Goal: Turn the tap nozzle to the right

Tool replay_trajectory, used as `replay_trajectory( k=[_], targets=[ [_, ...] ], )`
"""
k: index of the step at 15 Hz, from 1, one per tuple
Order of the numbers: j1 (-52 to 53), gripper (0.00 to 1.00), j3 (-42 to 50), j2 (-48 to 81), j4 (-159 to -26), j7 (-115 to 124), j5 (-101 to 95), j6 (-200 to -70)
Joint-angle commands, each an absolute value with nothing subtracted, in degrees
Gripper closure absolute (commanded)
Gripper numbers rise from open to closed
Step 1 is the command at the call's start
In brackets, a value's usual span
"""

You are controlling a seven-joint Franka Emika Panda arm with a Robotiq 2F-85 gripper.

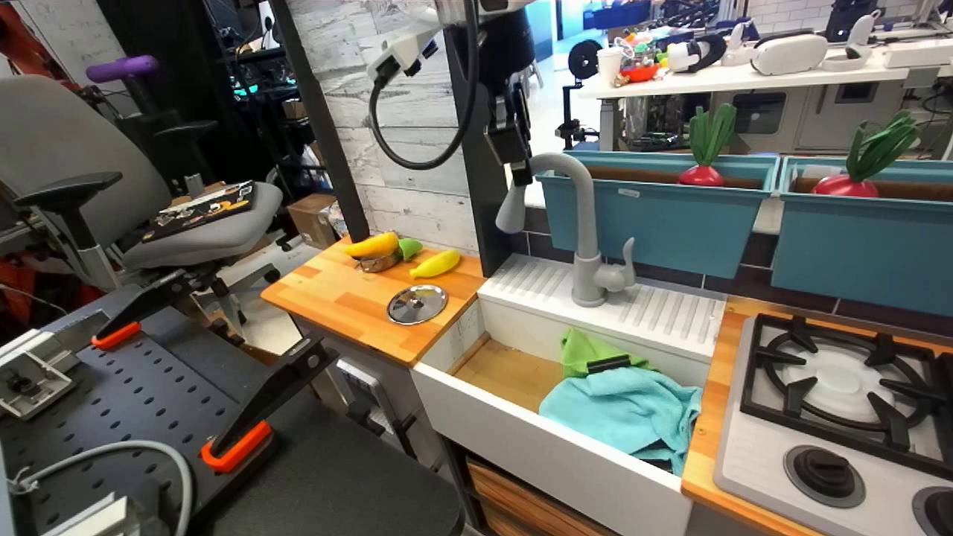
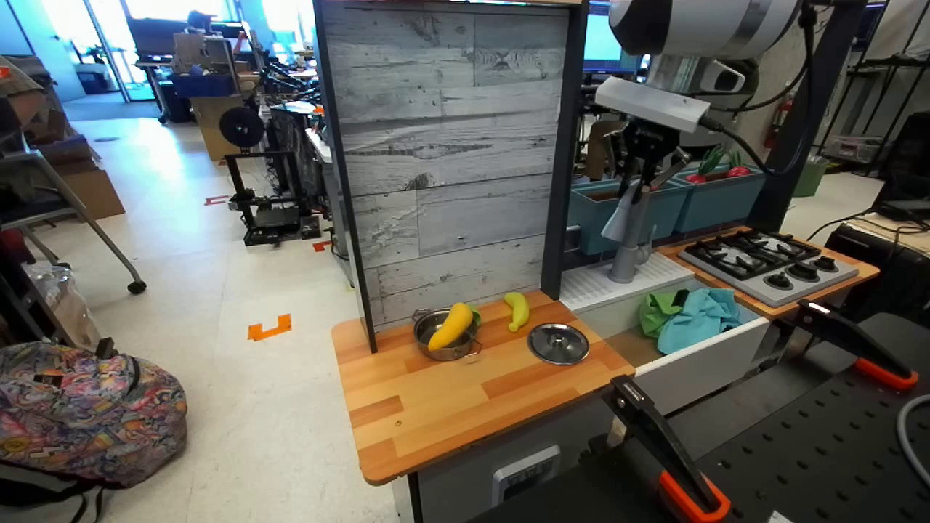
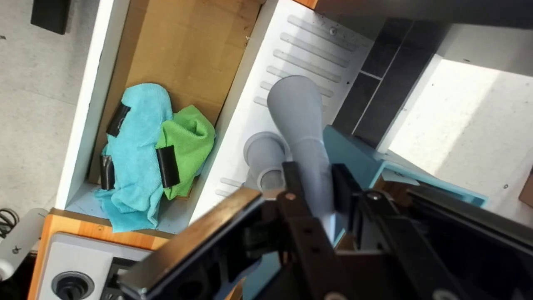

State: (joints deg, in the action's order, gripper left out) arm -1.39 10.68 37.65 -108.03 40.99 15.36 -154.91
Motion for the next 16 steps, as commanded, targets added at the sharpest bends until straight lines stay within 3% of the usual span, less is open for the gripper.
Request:
replay_trajectory(
  k=[1,16],
  targets=[
    [-5.11,0.94,8.81,34.55,-113.03,30.16,14.26,-155.22],
    [-17.64,0.94,4.02,33.16,-113.79,-0.59,15.07,-152.05]
  ],
)
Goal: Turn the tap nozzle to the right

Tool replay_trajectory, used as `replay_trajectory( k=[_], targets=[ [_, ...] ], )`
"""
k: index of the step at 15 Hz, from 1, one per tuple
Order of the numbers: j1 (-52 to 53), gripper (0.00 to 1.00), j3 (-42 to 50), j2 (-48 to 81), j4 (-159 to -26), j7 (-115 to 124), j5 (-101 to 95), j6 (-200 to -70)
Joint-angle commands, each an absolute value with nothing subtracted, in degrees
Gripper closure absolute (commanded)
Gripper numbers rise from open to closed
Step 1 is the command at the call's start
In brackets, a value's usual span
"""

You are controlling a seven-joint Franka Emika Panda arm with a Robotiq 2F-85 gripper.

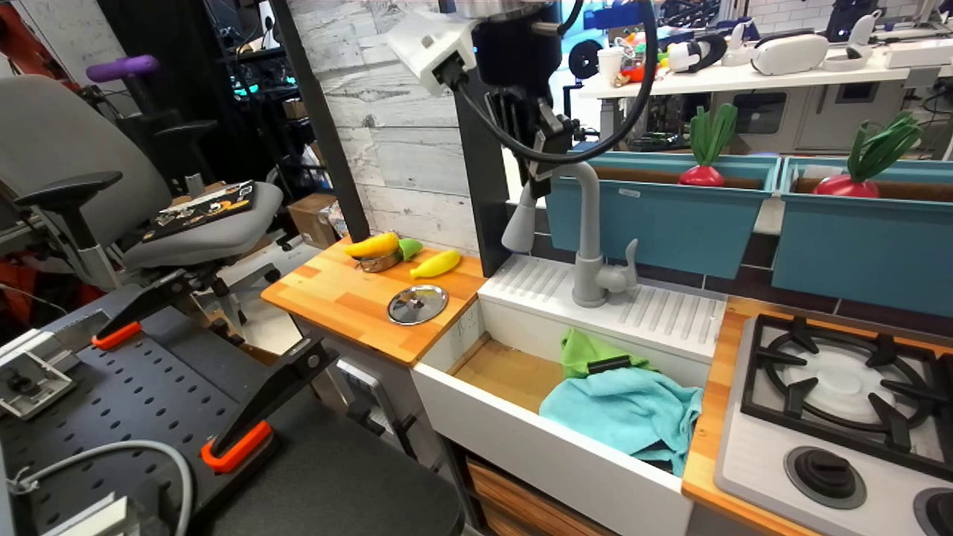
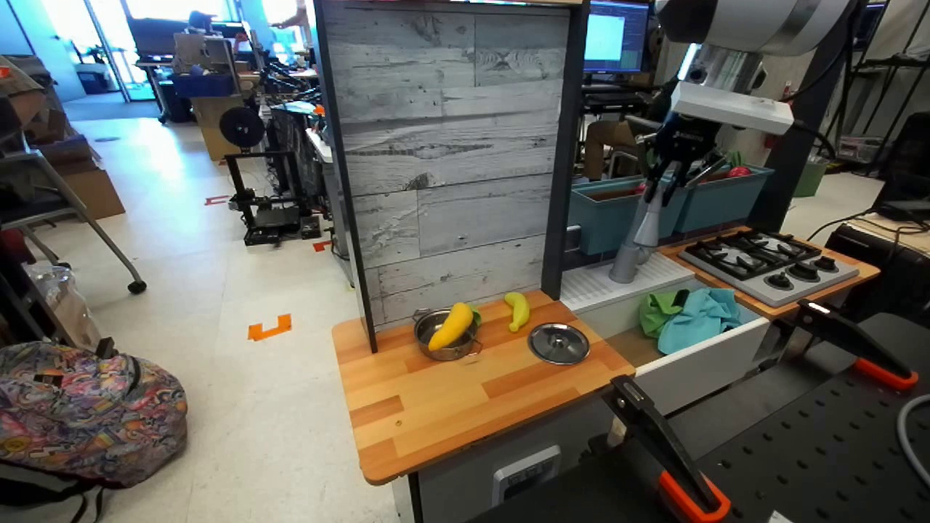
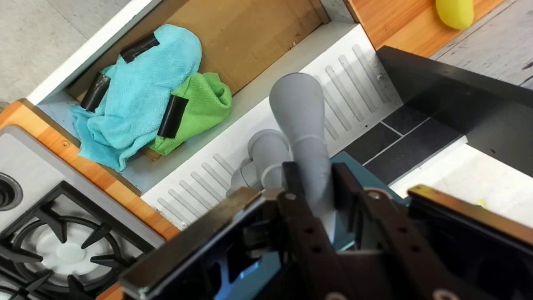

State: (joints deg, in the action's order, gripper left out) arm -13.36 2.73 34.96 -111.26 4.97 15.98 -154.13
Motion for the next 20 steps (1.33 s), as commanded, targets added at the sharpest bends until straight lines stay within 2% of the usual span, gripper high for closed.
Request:
replay_trajectory(
  k=[1,5,6,8,13,15,20],
  targets=[
    [-17.81,0.94,4.06,33.0,-113.82,-1.14,14.82,-151.85],
    [-17.73,0.94,4.3,32.57,-114.15,-1.83,14.53,-151.34],
    [-17.49,0.51,4.46,32.53,-114.27,-1.45,14.52,-151.4],
    [-17.01,0.43,5.07,32.36,-114.59,-0.92,14.05,-151.64],
    [-16.33,0.05,6.26,32.66,-114.94,-0.07,13.48,-151.91],
    [-16.78,0.0,6.0,32.58,-115.04,-0.76,13.69,-151.34],
    [-17.62,0.0,4.39,31.59,-115.81,-2.26,14.89,-150.54]
  ],
)
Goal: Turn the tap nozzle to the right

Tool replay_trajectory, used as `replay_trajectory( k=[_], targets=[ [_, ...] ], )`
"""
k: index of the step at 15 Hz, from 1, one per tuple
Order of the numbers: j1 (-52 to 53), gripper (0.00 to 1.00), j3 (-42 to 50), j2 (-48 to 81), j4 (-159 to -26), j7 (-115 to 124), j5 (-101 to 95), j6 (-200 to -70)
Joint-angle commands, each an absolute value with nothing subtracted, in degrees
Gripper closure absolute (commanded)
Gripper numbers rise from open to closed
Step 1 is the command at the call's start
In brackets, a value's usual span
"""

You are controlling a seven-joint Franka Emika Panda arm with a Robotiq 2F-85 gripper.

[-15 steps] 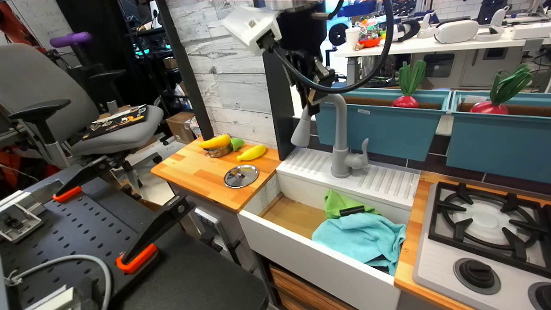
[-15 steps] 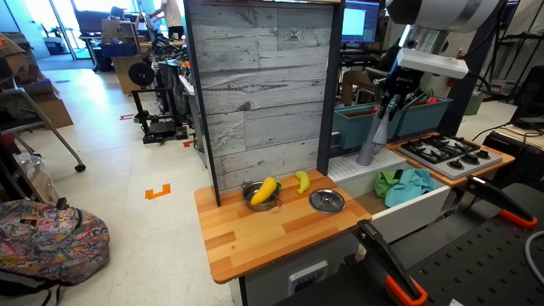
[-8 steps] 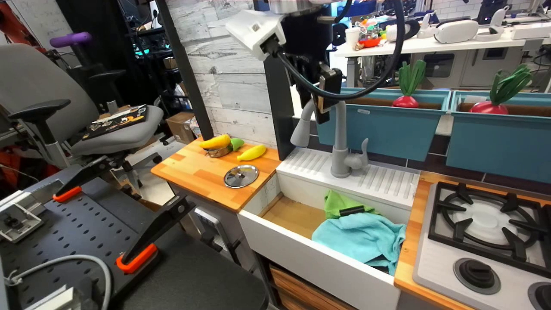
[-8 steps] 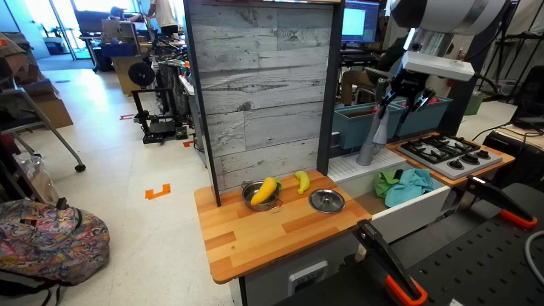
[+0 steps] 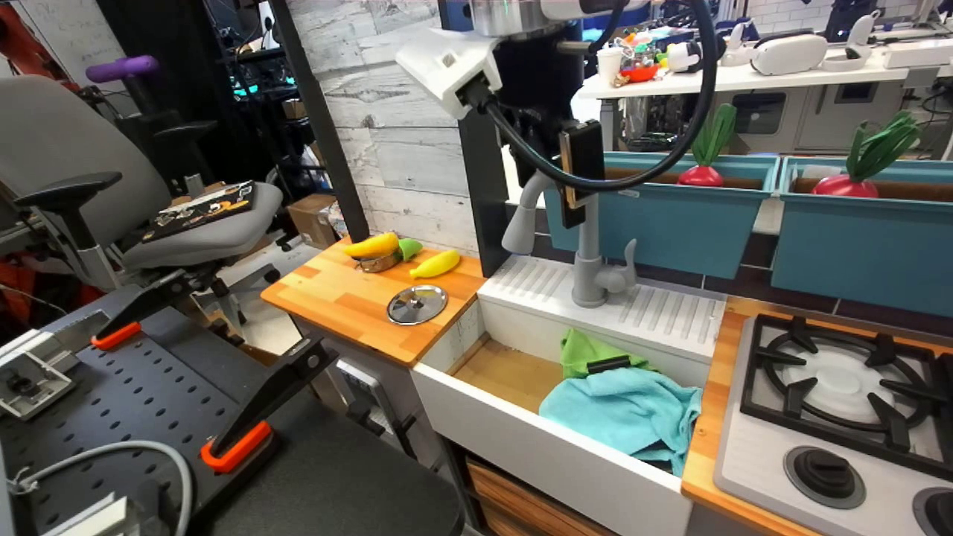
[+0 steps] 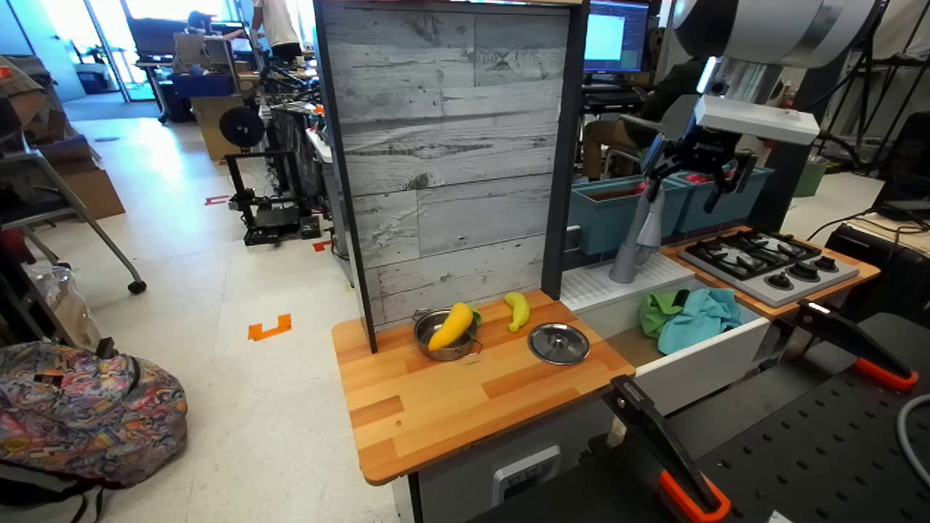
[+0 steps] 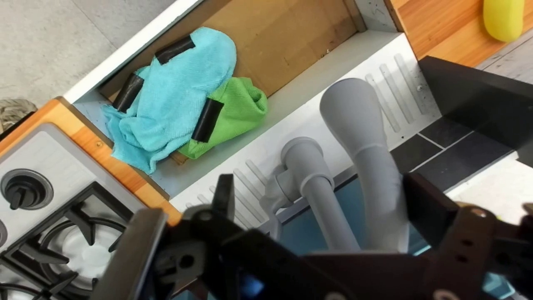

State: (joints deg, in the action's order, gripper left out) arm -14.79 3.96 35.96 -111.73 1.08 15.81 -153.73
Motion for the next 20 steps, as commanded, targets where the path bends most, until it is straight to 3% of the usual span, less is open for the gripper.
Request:
replay_trajectory(
  k=[1,5,13,14,20],
  targets=[
    [-17.82,0.0,3.85,31.19,-116.03,-2.64,15.25,-150.13],
    [-17.94,0.0,2.66,27.11,-118.88,-3.26,16.75,-147.49],
    [-15.73,0.0,3.8,6.34,-136.08,-5.21,20.93,-142.09],
    [-15.51,0.0,4.9,13.03,-129.84,-4.56,19.27,-141.4],
    [-14.31,0.0,5.26,7.1,-135.31,-4.43,19.96,-141.45]
  ],
)
